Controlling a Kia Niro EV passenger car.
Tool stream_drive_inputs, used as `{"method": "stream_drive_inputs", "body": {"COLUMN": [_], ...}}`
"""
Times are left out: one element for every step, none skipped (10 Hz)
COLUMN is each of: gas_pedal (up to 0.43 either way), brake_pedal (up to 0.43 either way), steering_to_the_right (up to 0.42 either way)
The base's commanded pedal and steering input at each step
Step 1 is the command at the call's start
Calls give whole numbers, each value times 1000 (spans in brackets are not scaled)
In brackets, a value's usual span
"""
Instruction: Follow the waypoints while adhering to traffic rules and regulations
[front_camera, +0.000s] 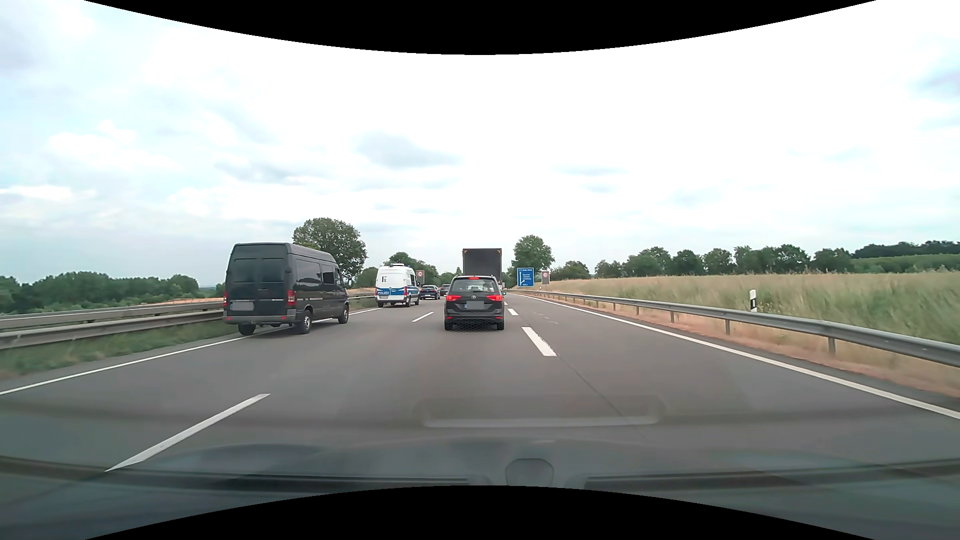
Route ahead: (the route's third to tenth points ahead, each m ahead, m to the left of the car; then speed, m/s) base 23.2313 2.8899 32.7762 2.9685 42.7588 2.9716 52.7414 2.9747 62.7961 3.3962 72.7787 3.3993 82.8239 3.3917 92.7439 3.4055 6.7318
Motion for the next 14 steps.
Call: {"method": "stream_drive_inputs", "body": {"gas_pedal": [0,0,0,0,0,0,0,0,0,0,0,0,0,0], "brake_pedal": [0,0,0,0,0,0,0,0,0,0,0,0,0,0], "steering_to_the_right": [-1,-2,-3,-5,-6,-6,-6,-7,-7,-7,-8,-8,-8,-8]}}
